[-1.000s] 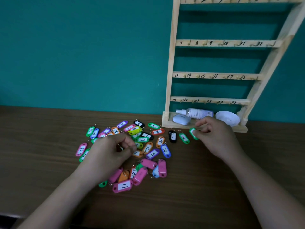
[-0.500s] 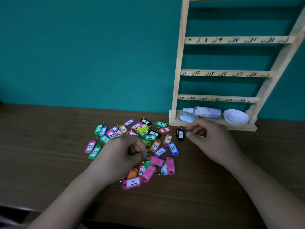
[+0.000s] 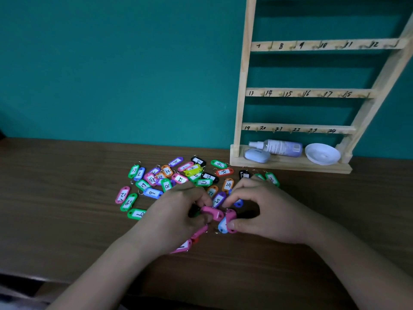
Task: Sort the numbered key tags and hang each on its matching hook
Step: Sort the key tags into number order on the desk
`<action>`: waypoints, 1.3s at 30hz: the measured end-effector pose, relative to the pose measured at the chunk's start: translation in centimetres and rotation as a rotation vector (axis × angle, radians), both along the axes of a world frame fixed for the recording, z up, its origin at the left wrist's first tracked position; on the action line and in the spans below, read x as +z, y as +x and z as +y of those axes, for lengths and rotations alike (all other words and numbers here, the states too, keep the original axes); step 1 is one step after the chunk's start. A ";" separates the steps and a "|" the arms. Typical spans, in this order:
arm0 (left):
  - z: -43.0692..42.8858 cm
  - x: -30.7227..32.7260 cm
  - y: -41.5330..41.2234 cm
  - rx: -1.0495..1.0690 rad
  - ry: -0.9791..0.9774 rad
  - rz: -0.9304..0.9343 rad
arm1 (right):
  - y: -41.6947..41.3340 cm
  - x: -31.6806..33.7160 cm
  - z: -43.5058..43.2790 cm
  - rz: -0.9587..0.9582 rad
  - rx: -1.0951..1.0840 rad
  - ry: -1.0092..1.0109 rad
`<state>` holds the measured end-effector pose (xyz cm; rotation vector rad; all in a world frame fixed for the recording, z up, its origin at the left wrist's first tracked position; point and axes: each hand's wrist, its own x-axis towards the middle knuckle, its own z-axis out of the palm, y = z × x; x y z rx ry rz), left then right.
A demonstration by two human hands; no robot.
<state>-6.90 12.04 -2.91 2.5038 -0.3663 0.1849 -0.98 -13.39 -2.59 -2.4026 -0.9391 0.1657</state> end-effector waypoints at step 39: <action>-0.1 2.0 -1.3 -0.167 0.070 0.061 | 0.5 0.4 -0.5 0.122 -0.041 0.433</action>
